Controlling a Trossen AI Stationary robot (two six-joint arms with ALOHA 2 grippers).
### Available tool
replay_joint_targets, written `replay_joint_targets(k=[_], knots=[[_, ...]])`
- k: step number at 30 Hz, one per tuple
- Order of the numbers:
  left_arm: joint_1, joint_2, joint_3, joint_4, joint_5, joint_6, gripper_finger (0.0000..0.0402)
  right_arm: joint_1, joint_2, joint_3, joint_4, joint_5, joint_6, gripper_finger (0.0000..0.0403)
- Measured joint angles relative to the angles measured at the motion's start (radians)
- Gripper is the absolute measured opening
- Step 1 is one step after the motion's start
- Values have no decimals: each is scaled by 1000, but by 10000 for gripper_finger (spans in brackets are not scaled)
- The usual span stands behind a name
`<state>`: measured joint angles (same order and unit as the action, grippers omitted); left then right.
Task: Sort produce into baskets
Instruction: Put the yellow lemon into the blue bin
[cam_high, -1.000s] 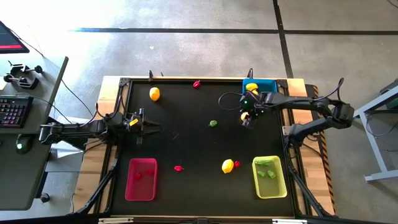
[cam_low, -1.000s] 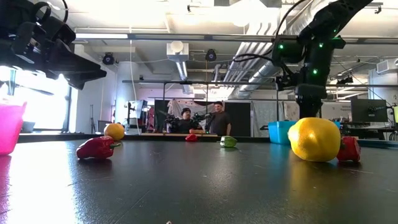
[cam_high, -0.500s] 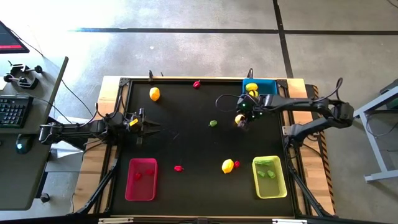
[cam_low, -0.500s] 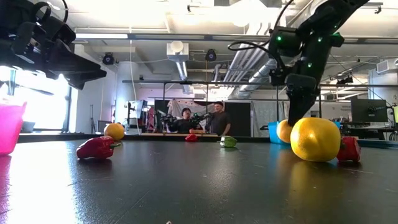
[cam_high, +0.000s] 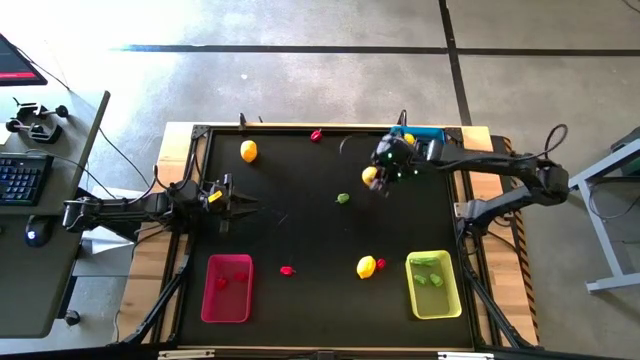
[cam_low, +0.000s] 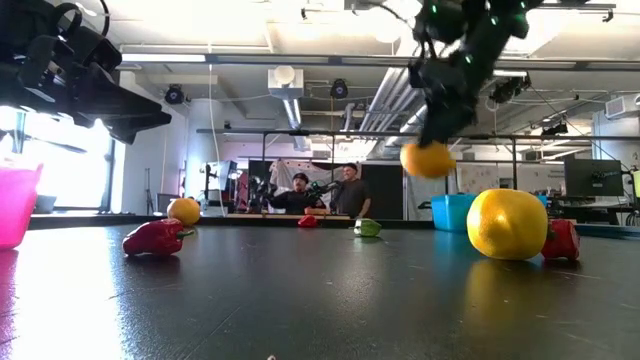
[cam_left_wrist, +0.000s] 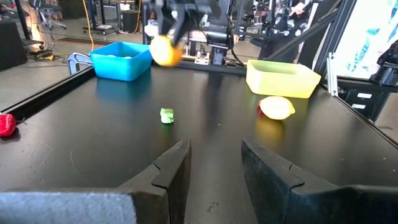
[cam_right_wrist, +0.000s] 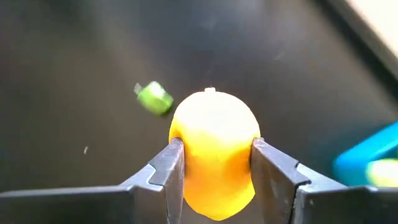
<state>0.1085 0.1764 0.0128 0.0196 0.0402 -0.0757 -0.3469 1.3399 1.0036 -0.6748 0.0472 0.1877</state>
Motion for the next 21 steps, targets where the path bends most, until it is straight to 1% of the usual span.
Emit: replay_joint_targets(k=[5, 9, 16, 21], knots=[[0, 0, 0, 0, 0, 0, 126, -53, 0, 157, -111, 121, -23, 138], [0, 0, 0, 0, 0, 0, 126, -150, -1, 234, -203, 228, -19, 138], [0, 0, 0, 0, 0, 0, 126, -359, 12, 243, -259, 246, 23, 138], [0, 0, 0, 0, 0, 0, 126, -468, 60, 243, -291, 284, 40, 138]])
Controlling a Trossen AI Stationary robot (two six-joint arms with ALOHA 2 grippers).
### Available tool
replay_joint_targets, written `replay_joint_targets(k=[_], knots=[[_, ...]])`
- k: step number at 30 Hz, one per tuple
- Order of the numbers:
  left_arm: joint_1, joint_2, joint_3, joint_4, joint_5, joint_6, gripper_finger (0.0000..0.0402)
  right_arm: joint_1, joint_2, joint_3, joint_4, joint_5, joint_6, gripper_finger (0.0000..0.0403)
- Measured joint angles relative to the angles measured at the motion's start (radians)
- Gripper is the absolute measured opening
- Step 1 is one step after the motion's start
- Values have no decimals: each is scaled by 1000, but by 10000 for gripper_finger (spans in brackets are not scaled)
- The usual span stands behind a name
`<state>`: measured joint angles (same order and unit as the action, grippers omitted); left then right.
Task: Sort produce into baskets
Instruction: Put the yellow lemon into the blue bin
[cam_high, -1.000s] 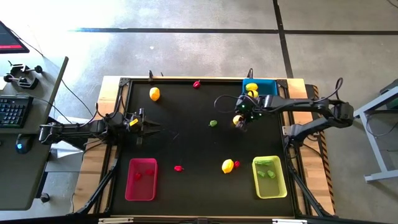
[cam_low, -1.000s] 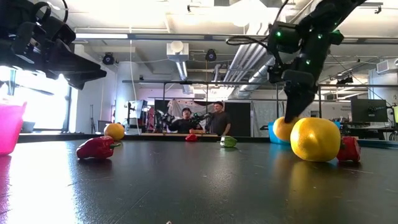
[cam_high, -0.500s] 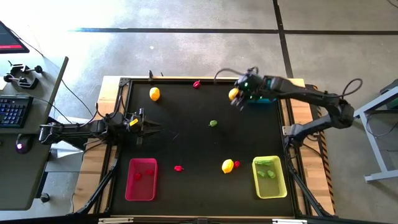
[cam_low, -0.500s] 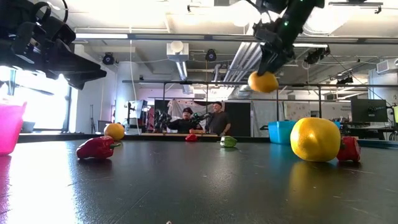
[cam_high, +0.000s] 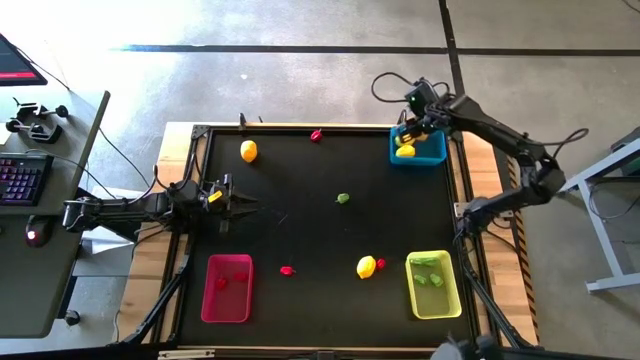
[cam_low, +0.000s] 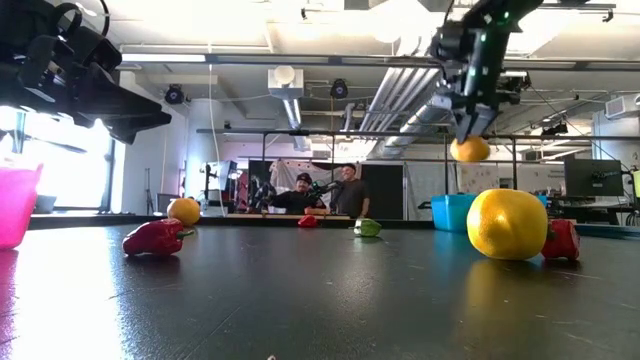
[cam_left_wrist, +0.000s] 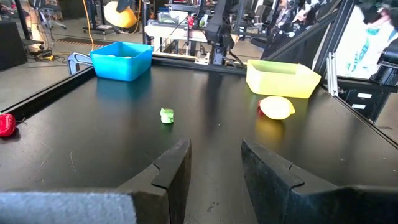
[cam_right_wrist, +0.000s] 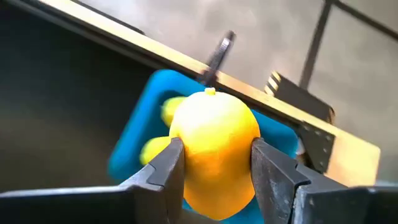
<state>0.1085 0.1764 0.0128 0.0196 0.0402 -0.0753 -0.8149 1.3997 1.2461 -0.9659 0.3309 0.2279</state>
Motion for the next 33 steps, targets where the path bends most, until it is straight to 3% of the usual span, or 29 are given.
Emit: replay_joint_targets(k=[16, 33], knots=[[0, 0, 0, 0, 0, 0, 126, -115, 191, 0, -81, 10, 188, 138], [0, 0, 0, 0, 0, 0, 126, -162, 311, -1, -55, -4, 220, 138]])
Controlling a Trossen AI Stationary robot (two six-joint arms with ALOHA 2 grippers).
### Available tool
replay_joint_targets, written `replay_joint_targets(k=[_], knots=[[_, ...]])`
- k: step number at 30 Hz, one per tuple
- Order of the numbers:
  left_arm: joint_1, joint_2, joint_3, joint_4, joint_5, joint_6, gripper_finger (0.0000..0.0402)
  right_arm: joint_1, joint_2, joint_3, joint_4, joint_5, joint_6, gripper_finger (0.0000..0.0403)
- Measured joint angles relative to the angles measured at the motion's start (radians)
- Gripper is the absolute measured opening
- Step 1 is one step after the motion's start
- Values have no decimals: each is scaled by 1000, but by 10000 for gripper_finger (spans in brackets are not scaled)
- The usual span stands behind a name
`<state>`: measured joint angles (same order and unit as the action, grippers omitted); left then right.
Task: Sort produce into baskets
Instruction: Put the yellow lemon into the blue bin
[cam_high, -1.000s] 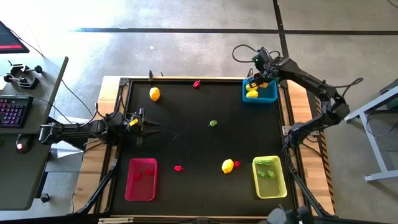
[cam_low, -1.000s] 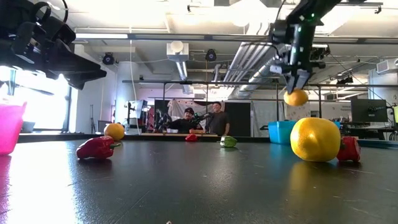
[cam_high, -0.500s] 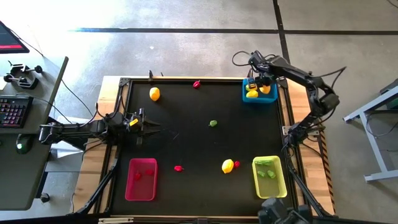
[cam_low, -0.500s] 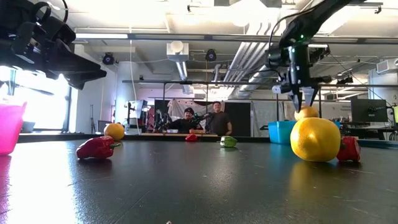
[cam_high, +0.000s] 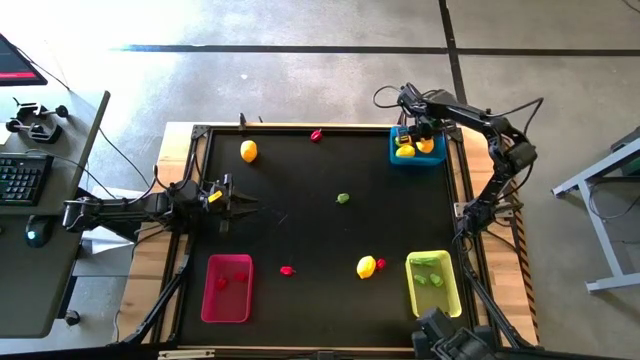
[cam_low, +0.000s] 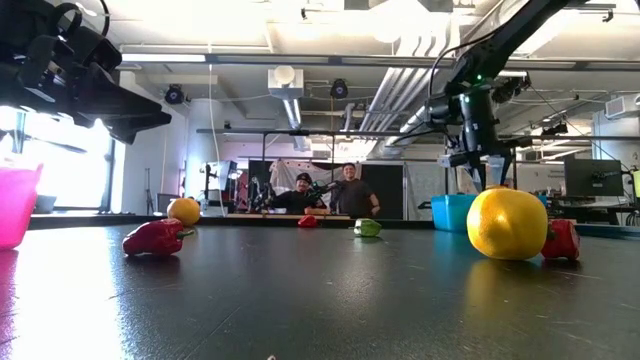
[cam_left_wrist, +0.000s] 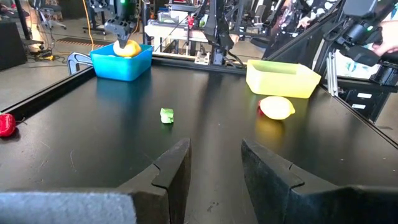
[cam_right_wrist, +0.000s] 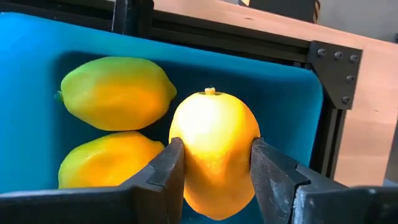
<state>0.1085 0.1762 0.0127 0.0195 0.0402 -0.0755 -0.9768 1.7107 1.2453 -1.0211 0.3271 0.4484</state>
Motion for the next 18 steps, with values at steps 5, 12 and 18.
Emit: replay_joint_targets(k=[5, 12, 18], knots=[[0, 0, 0, 0, 0, 0, 126, 0, 5, 0, 2, -7, 0, 138], [0, 0, 0, 0, 0, 0, 126, 0, 5, 0, 18, -27, 0, 138], [0, 0, 0, 0, 0, 0, 126, -6, 5, 0, 38, -32, -1, 138]])
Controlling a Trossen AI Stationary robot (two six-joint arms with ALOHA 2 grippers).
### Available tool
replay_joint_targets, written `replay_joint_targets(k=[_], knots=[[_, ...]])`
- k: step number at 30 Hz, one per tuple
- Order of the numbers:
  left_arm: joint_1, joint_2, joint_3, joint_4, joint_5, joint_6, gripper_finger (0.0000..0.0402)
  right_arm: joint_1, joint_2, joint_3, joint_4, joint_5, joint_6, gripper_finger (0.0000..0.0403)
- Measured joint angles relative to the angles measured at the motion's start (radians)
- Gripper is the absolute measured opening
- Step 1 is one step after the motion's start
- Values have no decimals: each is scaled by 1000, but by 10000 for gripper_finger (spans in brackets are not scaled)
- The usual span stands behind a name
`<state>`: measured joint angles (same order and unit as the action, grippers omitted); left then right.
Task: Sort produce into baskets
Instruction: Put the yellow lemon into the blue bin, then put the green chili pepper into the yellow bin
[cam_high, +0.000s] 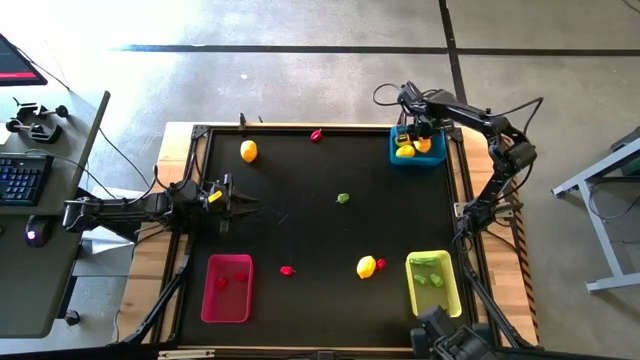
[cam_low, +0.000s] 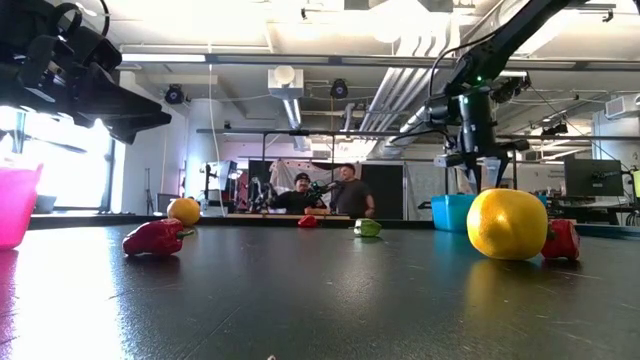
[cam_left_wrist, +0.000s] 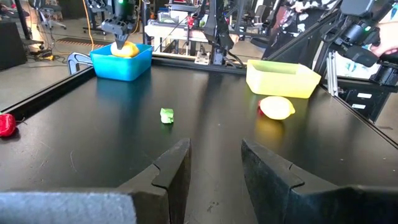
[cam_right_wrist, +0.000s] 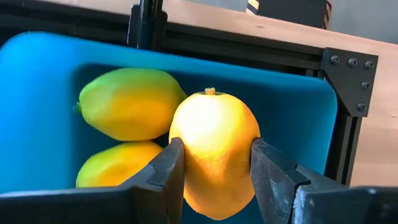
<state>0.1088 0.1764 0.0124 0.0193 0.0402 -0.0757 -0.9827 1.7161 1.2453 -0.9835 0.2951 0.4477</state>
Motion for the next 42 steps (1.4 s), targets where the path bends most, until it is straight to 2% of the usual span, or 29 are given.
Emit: replay_joint_targets(k=[15, 18, 26, 30, 33, 39, 42], knots=[[0, 0, 0, 0, 0, 0, 126, -32, 115, 3, 28, 2, 11, 142], [0, 0, 0, 0, 0, 0, 126, -32, 115, 6, 22, 1, 7, 163], [0, 0, 0, 0, 0, 0, 126, -2, 55, 102, -157, 83, -36, 262], [0, 0, 0, 0, 0, 0, 126, 51, 11, 158, -172, 90, -106, 280], [0, 0, 0, 0, 0, 0, 126, 125, -16, 183, -174, 82, -178, 271], [0, 0, 0, 0, 0, 0, 126, 349, -42, 173, -131, -70, -322, 209], [0, 0, 0, 0, 0, 0, 126, 464, -42, 142, -51, -144, -352, 184]])
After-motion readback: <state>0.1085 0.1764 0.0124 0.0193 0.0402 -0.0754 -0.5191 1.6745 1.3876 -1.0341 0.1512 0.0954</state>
